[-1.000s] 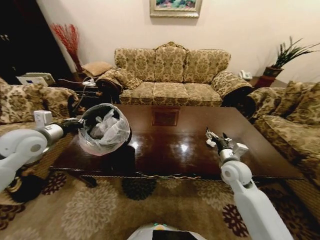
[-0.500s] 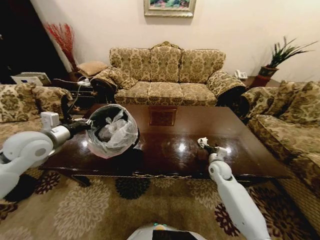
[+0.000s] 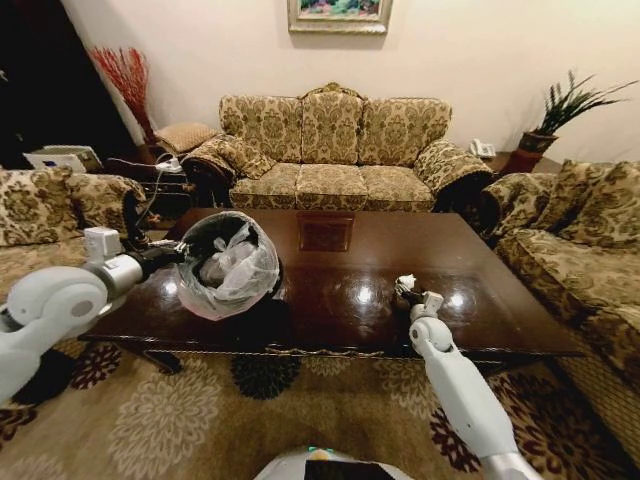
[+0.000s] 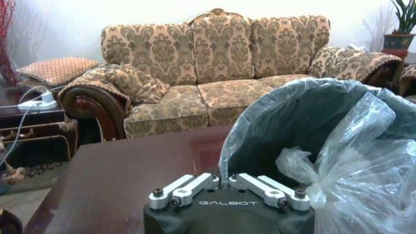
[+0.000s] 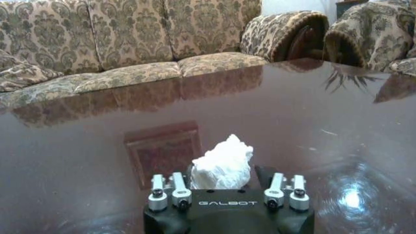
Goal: Move to the front of the table and place the trash on the table into the trash bin.
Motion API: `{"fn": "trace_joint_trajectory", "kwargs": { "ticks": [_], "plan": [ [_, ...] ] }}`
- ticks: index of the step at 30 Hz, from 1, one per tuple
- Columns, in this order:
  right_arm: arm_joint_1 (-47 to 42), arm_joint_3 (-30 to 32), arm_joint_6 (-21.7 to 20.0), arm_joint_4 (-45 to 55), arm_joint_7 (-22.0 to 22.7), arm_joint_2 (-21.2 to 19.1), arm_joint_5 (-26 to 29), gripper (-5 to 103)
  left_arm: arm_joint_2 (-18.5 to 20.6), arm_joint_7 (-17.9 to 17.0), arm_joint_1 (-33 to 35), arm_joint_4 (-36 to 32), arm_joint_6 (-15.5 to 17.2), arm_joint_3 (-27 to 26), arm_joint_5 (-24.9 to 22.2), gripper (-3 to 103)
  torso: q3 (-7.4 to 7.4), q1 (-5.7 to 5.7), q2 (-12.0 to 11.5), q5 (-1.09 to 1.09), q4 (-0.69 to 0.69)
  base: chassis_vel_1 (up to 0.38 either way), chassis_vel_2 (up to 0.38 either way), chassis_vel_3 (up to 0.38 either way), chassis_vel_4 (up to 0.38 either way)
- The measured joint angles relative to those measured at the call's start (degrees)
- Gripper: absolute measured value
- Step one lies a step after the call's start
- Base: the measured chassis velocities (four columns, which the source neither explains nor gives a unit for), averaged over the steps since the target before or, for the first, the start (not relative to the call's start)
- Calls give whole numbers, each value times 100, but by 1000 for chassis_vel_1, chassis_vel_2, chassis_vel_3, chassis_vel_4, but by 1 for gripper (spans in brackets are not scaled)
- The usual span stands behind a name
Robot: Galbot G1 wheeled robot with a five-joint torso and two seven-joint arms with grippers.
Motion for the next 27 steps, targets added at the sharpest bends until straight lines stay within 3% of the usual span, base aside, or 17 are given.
{"fn": "trace_joint_trajectory", "kwargs": {
  "ticks": [2, 6, 8, 14, 16, 18, 27],
  "plan": [
    [17, -4, -4, -8, -12, -3, 5, 63, 0, 4, 0, -3, -2, 3, -1, 2, 0, 0, 0, 0, 0, 0, 0, 0, 0],
    [89, -27, -23, -100, -51, -16, 16, 40, -3, 8, -3, -13, -7, 25, 0, 2, 0, 0, 0, 0, -1, 0, 0, 0, 0],
    [98, -30, -24, -112, -57, -18, 18, 40, -3, 8, -4, -16, -8, 26, 0, 2, 0, 0, 0, 1, 0, 0, 0, 0, 0],
    [106, -32, -49, -76, -89, -34, 73, 13, 17, 18, -12, -36, -15, 29, -1, 2, 0, 0, 0, 1, -1, 0, 0, 0, 0],
    [101, -31, -56, -58, -89, -34, 87, 13, 19, 19, -13, -38, -16, 29, -2, 2, 0, 0, 0, 1, -1, 0, 0, 0, 0],
    [77, -22, -87, 25, -86, -43, 143, 3, 27, 21, -15, -49, -18, 29, -9, 2, 0, 0, 0, 1, 0, 0, 0, 0, 0],
    [-51, 56, -134, 531, -24, -110, 431, 1, 16, 32, -15, -75, -22, 12, -25, 2, 0, 0, 0, 1, -1, 0, 0, 0, 0]
  ]
}}
